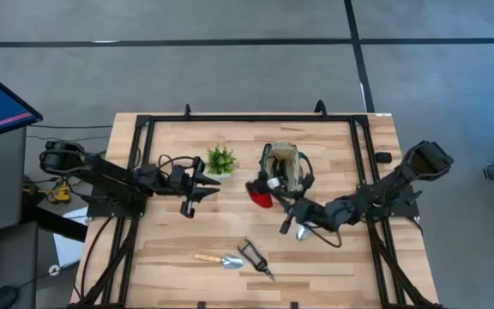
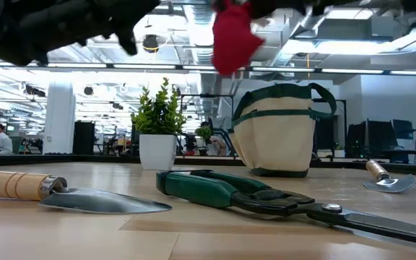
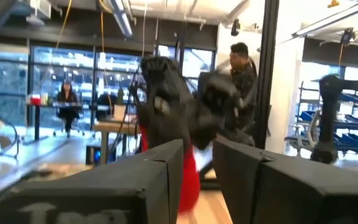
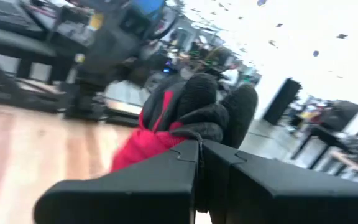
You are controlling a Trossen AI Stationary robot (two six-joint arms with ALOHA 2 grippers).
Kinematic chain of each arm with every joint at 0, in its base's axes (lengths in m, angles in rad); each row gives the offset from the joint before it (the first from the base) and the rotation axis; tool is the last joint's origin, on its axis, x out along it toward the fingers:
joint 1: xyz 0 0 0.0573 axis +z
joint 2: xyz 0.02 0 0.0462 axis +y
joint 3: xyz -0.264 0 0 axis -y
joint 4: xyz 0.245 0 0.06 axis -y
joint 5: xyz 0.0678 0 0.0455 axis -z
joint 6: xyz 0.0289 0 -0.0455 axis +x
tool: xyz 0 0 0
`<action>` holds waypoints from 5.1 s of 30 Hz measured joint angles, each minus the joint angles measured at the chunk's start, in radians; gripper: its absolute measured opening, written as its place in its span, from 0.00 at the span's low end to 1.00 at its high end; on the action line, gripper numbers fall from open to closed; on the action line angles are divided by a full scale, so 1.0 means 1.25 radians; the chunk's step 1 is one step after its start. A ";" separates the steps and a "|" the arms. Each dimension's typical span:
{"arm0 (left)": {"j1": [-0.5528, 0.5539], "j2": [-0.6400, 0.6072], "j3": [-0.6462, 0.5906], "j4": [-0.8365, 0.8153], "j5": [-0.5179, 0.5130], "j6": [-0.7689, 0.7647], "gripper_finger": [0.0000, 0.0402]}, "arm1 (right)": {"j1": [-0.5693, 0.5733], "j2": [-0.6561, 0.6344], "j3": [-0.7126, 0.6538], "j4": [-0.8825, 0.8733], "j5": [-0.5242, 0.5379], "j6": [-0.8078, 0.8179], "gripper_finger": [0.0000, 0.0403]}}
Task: Pick & Place Garden tools in Gardening bag
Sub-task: Put the red gloves into the white gardening bag, then put the top brown trowel into the white gardening bag
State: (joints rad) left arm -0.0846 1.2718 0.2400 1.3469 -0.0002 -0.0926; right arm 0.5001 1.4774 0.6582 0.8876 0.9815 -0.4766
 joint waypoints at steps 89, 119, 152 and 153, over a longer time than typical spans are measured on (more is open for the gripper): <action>-0.044 -0.009 -0.064 -0.007 0.001 -0.029 0.19 | 0.171 -0.313 0.080 -1.081 -0.118 0.815 0.03; -0.044 -0.009 -0.064 -0.018 0.001 0.017 0.19 | 0.196 -0.129 0.079 -1.099 -0.520 0.856 0.00; -0.044 -0.009 -0.064 -0.026 0.000 -0.016 0.19 | 0.286 0.327 0.364 -1.474 -0.344 0.824 0.05; -0.044 -0.009 -0.064 -0.027 0.000 -0.016 0.19 | 0.282 0.328 0.364 -1.472 -0.344 0.830 0.07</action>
State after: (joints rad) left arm -0.1398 1.2602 0.1600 1.3135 0.0002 -0.1123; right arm 0.8527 1.8877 1.1137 -0.9522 0.5510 0.5612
